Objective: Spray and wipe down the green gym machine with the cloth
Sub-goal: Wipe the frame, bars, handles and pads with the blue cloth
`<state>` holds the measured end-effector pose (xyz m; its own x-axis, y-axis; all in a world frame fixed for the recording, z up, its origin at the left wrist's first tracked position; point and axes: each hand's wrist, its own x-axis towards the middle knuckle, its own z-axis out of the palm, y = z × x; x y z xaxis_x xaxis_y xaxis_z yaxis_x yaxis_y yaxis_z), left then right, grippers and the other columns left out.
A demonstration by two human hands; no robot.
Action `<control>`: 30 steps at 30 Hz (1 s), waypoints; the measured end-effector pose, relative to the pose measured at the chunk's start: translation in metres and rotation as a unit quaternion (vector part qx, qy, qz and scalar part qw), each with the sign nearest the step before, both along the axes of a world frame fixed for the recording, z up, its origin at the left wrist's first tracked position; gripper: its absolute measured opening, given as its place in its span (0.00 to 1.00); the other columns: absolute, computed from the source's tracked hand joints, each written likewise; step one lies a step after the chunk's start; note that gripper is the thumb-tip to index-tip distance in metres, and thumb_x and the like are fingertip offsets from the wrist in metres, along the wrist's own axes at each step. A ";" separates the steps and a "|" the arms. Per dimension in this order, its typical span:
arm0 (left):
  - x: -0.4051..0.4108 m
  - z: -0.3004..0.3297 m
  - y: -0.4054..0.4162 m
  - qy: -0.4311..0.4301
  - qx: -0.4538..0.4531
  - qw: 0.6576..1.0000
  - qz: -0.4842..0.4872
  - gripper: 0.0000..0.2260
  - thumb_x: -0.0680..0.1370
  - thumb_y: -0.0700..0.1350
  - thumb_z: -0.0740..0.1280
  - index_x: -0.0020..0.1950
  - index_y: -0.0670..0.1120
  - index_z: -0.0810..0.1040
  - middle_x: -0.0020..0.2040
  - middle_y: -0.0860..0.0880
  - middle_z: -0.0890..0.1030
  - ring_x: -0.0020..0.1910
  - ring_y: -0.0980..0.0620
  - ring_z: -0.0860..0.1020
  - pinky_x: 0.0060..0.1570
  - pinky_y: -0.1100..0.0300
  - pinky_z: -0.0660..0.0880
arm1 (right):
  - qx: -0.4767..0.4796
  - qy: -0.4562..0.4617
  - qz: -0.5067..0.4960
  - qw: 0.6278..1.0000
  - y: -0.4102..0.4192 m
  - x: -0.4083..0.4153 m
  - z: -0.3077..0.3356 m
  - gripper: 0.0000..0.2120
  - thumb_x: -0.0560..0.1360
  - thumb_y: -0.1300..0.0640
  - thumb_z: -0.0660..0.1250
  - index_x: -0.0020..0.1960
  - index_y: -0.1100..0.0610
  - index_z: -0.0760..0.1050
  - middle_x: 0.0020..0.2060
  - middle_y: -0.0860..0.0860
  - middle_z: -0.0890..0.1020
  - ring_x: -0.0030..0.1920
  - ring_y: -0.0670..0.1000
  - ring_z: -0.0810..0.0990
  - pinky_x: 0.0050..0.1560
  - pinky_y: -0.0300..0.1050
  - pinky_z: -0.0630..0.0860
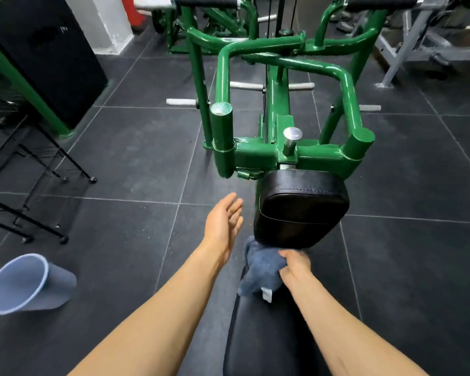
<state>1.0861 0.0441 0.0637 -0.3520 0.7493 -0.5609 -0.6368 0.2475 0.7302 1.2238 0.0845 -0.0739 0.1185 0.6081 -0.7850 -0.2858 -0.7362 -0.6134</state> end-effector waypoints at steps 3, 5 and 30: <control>-0.011 -0.032 -0.012 0.010 -0.077 0.997 0.030 0.17 0.83 0.45 0.56 0.71 0.43 0.70 0.68 0.43 0.74 0.68 0.48 0.72 0.65 0.57 0.68 | -0.028 0.025 -0.027 0.999 0.005 -0.019 -0.009 0.18 0.71 0.73 0.63 0.60 0.65 0.73 0.50 0.63 0.78 0.44 0.60 0.78 0.50 0.53 0.77; -0.017 -0.048 -0.017 0.036 -0.116 0.992 0.024 0.17 0.82 0.45 0.57 0.71 0.43 0.70 0.68 0.44 0.75 0.68 0.48 0.72 0.62 0.57 0.68 | -0.049 0.037 -0.027 0.998 0.002 -0.025 -0.016 0.19 0.70 0.72 0.63 0.61 0.66 0.73 0.53 0.63 0.79 0.49 0.61 0.79 0.54 0.57 0.76; -0.195 0.016 -0.092 0.435 -0.196 0.836 -0.272 0.08 0.74 0.42 0.67 0.35 0.47 0.74 0.33 0.51 0.74 0.33 0.54 0.70 0.36 0.59 0.69 | 0.251 -0.087 0.565 0.782 -0.037 -0.209 0.151 0.25 0.59 0.65 0.68 0.56 0.56 0.74 0.48 0.53 0.80 0.45 0.49 0.77 0.40 0.31 0.73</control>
<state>0.8915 -0.0475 0.0800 -0.4211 0.7507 -0.5090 0.3783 0.6555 0.6537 1.0151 0.0478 0.0773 -0.6374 0.6280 -0.4464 0.4924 -0.1136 -0.8629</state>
